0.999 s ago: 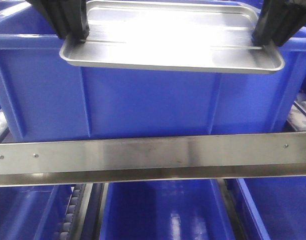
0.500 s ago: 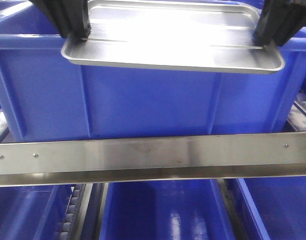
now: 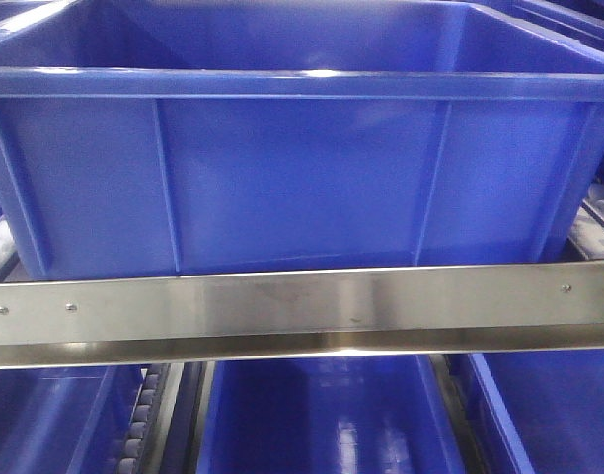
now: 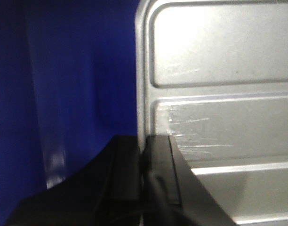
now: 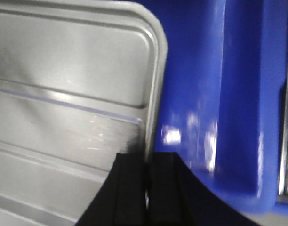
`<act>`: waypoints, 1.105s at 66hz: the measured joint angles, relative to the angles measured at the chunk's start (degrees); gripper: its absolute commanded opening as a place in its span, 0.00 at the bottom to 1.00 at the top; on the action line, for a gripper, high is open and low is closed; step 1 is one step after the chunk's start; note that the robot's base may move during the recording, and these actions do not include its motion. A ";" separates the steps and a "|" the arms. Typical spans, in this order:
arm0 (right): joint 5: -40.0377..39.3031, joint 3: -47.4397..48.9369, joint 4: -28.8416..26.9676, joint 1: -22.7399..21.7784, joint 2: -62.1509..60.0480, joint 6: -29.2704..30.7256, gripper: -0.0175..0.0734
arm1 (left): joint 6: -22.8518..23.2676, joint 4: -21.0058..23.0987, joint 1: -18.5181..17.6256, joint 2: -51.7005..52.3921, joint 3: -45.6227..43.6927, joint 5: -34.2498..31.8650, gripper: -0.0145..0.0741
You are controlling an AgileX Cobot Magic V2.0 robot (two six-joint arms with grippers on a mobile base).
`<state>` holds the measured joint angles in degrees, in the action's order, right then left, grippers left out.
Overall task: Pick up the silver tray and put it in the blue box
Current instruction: 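Open both grippers to release the tray and raise them out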
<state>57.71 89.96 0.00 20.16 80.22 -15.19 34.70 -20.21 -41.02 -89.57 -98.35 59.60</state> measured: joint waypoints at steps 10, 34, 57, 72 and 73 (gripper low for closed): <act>0.14 7.14 0.80 -0.11 6.04 0.28 0.26 | -0.04 -1.13 2.93 -2.53 -1.33 -3.25 0.05; -0.98 12.46 4.05 -0.20 22.03 0.48 0.26 | -0.25 3.88 9.44 -14.35 -1.43 -8.08 0.05; -1.85 12.67 5.01 -0.44 32.22 0.29 0.26 | -0.28 4.93 10.17 -23.25 -1.43 -8.66 0.05; -2.07 12.67 5.12 -0.55 34.08 0.16 0.26 | -0.06 5.19 10.26 -25.28 -1.43 -8.79 0.05; -2.07 12.67 5.12 -0.55 34.08 0.16 0.26 | -0.06 5.19 10.26 -25.28 -1.43 -8.79 0.05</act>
<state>55.64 102.62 5.12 19.61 114.30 -15.04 34.64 -15.02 -30.76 -114.85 -99.77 50.81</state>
